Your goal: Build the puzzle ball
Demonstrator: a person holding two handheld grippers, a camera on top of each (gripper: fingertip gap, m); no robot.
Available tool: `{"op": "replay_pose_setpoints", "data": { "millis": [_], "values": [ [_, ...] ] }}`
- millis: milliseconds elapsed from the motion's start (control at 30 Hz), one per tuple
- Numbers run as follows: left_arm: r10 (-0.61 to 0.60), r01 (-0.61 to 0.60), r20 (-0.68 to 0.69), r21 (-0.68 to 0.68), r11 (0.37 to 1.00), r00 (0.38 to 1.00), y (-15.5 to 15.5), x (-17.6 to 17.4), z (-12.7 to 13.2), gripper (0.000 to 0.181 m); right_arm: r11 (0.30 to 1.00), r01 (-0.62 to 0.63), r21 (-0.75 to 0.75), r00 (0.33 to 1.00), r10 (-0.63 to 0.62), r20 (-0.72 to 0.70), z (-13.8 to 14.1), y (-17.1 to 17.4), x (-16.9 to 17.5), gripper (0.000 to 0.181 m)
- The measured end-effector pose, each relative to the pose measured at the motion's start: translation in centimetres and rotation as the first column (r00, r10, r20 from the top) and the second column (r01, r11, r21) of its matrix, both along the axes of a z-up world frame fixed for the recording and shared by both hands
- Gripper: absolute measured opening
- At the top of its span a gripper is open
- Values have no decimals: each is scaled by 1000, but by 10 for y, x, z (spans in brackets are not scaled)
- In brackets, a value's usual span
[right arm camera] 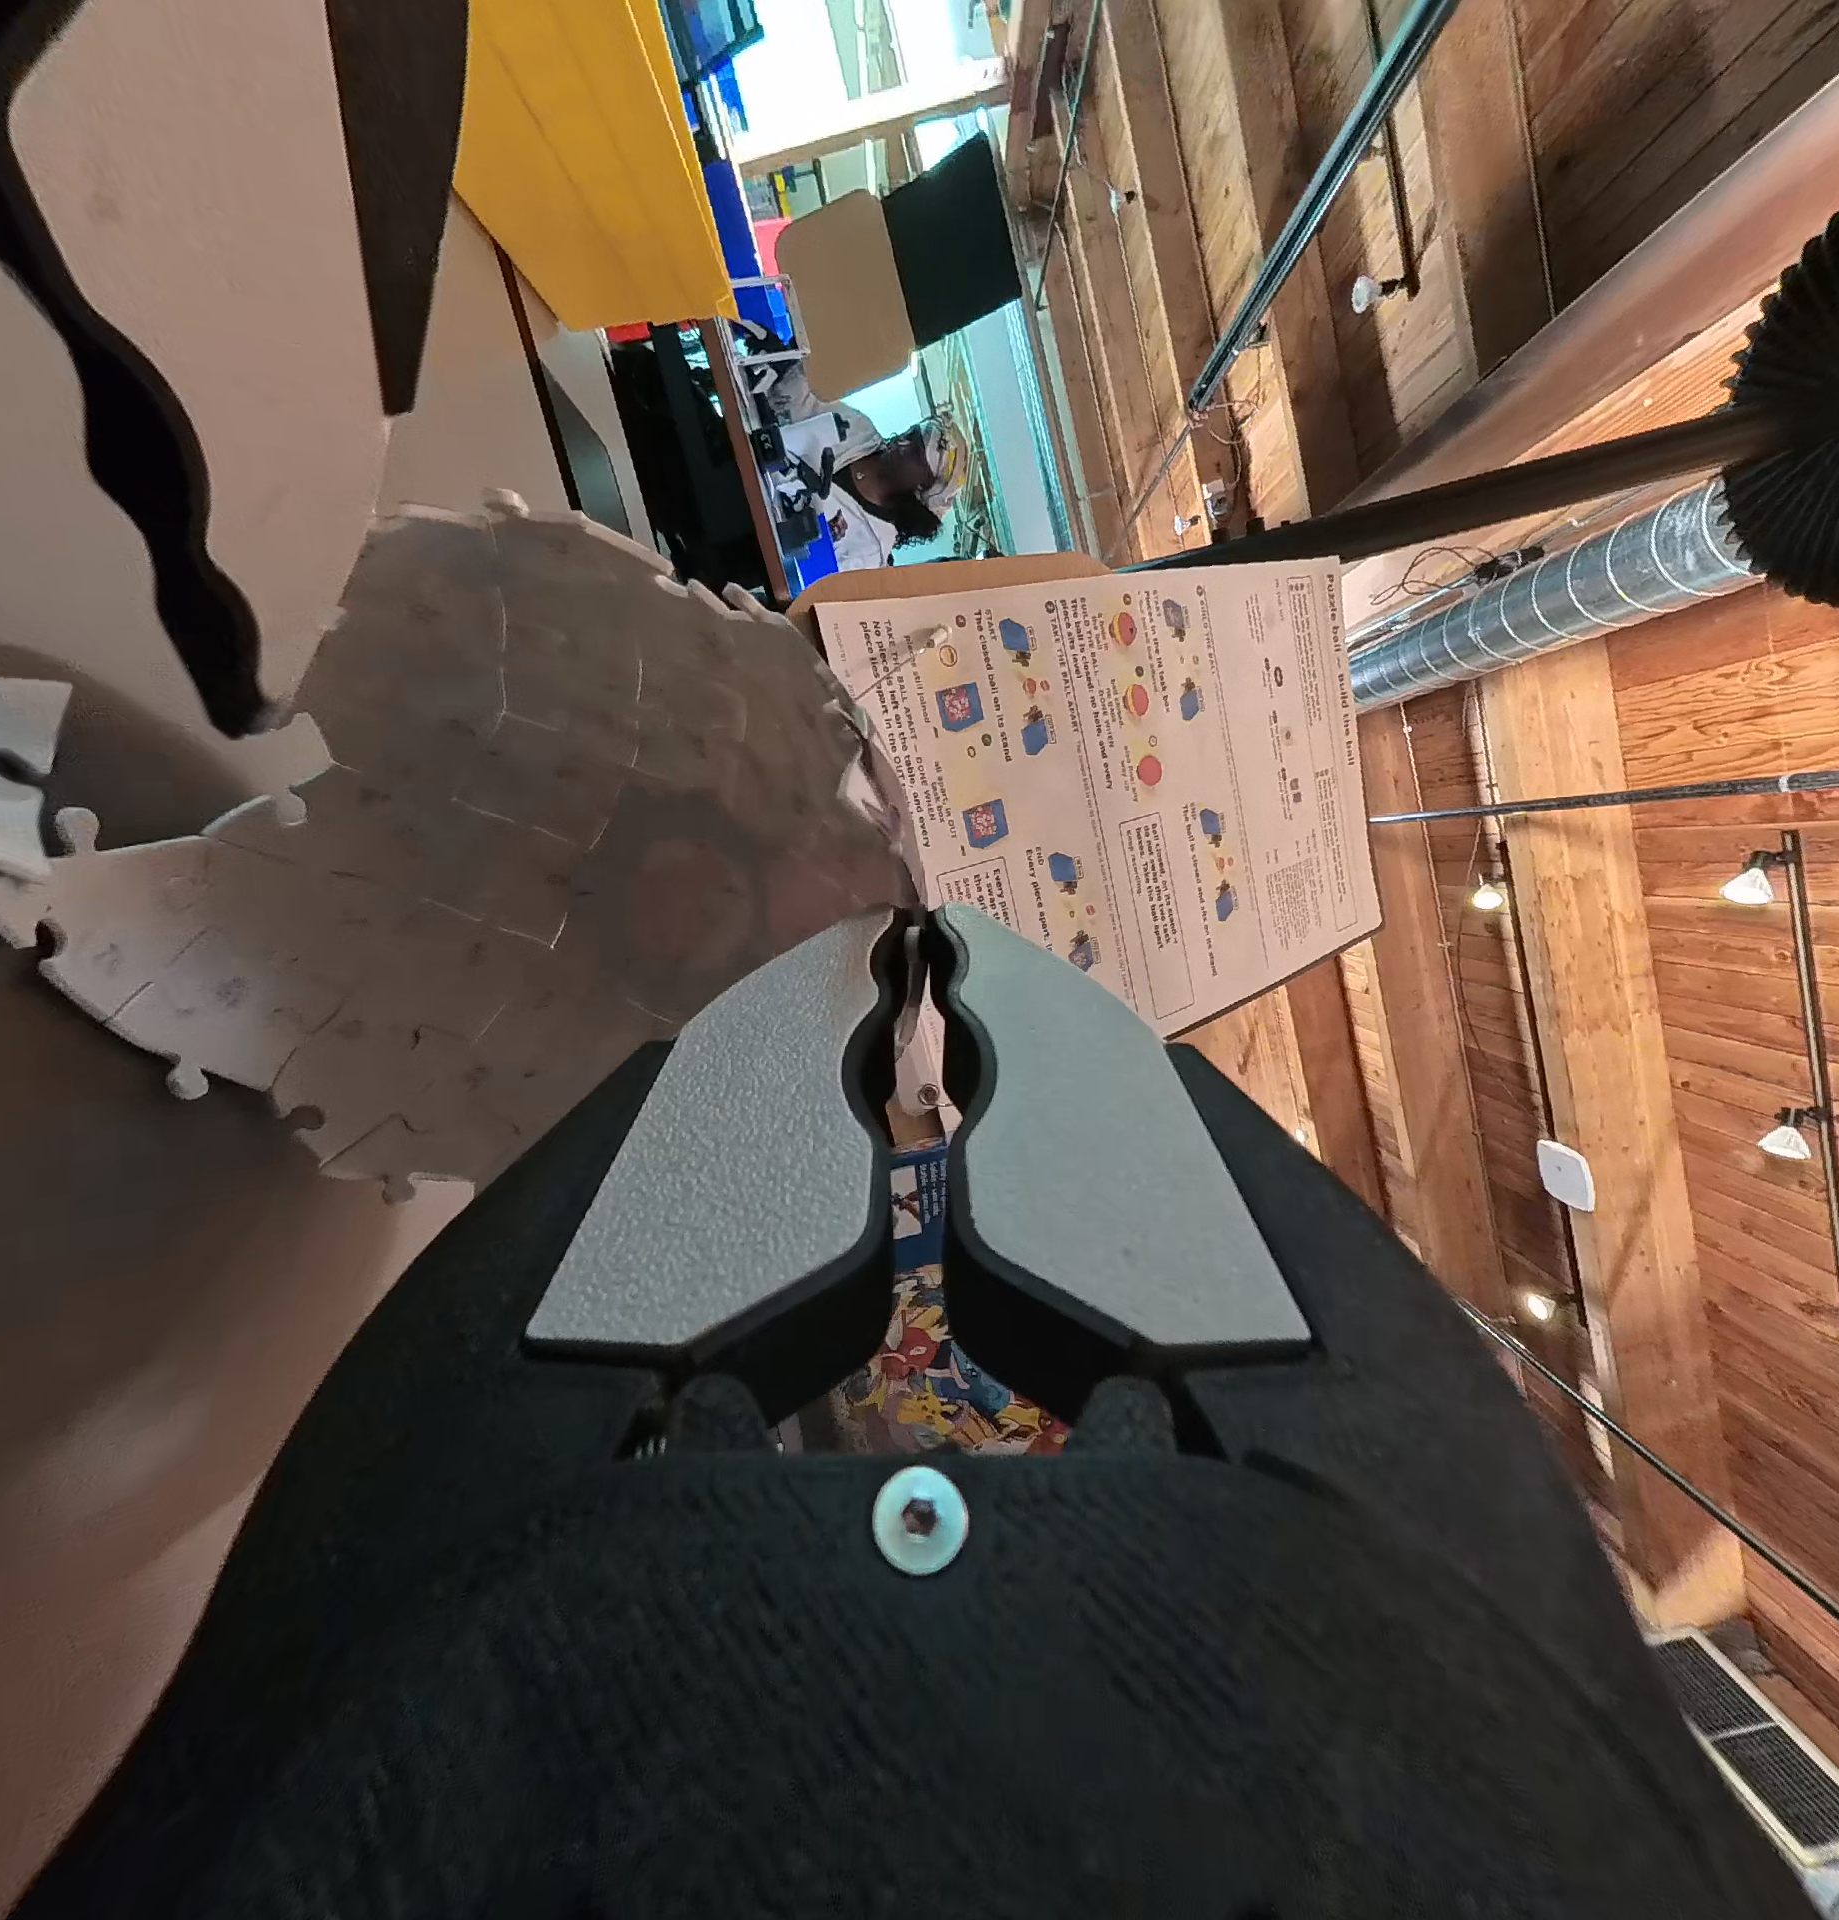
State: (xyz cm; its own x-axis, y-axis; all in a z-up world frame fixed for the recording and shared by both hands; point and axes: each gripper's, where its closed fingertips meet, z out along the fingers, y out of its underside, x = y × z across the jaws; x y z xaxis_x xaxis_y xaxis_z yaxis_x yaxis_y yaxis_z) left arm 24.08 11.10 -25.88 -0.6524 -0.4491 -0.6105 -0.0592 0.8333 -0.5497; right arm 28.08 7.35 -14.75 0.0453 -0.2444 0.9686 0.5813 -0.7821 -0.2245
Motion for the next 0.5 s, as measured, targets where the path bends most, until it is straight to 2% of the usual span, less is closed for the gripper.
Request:
{"op": "replay_pose_setpoints", "data": {
  "millis": [133, 200, 233, 267, 333, 400, 500],
  "values": [
    [-13, 14, 23, -56, 998, 1000, -5, -9, 5, 29, 1000, 8, -4, 1000, -8, 7, 0, -2, 1, 3],
    [57, -63, -46, -140, 988, 997, -6, -17, 2, 29, 1000, 2, -7, 1000, -2, 13, 0, -1, 0, 3],
    [131, -150, -104, -202, 968, 986, -4, -20, 1, 29, 1000, 0, -7, 1000, 0, 16, 0, 0, 0, 3],
    [231, -267, -165, -249, 931, 959, 0, -21, 0, 29, 1000, -5, -8, 1000, 5, 19, 0, 1, -1, 3],
    [420, -501, -287, -331, 800, 861, 10, -23, 2, 30, 1000, -9, -10, 1000, 9, 28, 1, 2, -2, 3],
    [460, -613, -416, -409, 676, 785, 5, -26, 2, 32, 1000, -6, -14, 999, 7, 36, 1, 2, -3, 3],
    [473, -690, -505, -469, 552, 722, -2, -24, 2, 35, 1000, -8, -10, 999, 9, 43, 1, 2, -3, 3]
  ]
}}
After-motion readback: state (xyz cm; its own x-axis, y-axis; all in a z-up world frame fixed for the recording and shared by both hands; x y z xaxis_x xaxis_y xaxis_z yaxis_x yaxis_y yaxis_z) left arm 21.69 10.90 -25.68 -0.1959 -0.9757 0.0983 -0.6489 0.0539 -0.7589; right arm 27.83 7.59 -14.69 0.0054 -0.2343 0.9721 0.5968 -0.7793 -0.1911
